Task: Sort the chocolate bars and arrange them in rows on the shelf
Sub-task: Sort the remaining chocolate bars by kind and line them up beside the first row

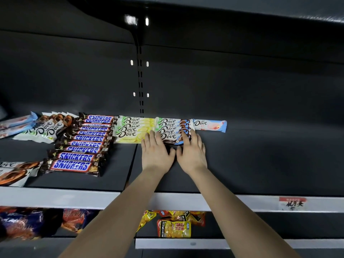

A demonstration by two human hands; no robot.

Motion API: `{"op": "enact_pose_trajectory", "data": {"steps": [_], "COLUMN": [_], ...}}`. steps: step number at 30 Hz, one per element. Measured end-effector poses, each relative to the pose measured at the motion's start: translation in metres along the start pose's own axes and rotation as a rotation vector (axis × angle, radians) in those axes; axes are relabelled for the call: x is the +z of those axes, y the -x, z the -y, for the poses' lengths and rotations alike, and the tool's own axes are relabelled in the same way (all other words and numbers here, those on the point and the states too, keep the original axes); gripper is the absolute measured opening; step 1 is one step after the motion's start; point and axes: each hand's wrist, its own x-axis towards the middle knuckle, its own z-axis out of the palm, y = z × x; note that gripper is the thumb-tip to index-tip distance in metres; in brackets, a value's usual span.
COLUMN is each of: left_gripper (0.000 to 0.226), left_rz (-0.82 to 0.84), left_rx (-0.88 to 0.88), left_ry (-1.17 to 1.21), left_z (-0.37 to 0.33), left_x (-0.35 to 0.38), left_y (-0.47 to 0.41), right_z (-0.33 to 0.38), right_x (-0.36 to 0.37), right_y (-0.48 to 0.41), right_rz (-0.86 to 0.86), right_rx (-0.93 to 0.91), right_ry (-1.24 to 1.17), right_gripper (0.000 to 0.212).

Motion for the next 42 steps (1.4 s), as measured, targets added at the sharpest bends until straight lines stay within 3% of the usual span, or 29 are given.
{"op": "enact_pose_trajectory", "data": {"steps": [4,20,29,32,42], "left_gripper": [0.078,0.086,0.085,0.078,0.086], "left_rz": [0.026,0.031,0.251,0.317,0.325], "left_rx": [0.005,0.004,0.011,0.039,0.043], "left_ry": [-0.007,0.016,-0.23,-0.212,-0.226], "left_z": [-0.001,0.001,0.061,0.07,0.075], "left_x": [-0.002,-0.006,-0.04,-0.045,-0.046], "left_y": [0.001,0.001,0.002,0.003,0.001], "right_z": [-0.002,0.004,0.057,0.08,0.09], "right_x": [0.001,-0.005,0.001,0.009,0.006], "right_y": [-0.002,0.001,0.007,0.011,0.011], "right_rz": [0.064,0.049,0.12,0.161,0.138], "right_rx": [0.012,-0.054,-0.178,-0.222,-0.127], "right_ry": [0.026,0.104,0.14,0.174,0.175], "right_gripper": [0.056,0.057,0.048,0.047,0.047]}}
